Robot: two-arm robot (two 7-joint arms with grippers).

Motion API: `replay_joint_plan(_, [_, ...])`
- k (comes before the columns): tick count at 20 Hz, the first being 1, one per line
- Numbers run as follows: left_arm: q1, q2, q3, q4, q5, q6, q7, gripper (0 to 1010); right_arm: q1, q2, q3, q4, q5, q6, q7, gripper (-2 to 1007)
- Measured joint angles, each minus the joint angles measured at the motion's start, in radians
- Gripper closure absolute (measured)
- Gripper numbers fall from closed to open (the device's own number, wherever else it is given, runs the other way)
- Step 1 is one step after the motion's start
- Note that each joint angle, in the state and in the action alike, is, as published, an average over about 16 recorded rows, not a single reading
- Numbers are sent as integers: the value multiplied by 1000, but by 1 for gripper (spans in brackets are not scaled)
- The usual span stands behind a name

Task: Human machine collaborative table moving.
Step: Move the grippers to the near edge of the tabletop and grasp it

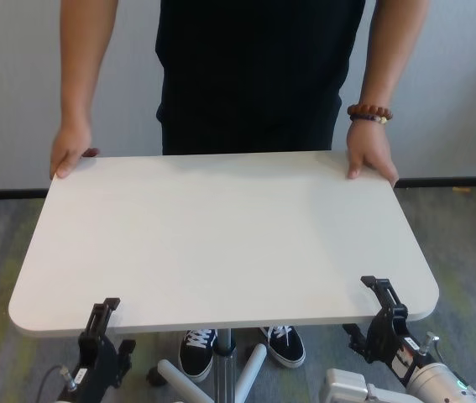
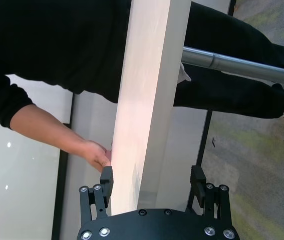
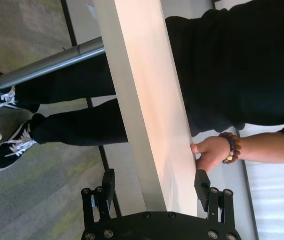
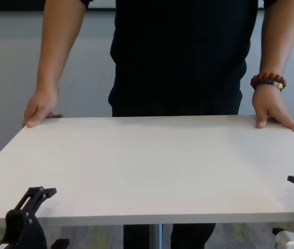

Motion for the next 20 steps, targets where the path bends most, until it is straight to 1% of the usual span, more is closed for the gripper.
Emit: replay_joint_plan(20, [-1, 0, 0, 1, -1, -1, 0, 9, -1, 1, -1, -2, -3, 2, 1, 0])
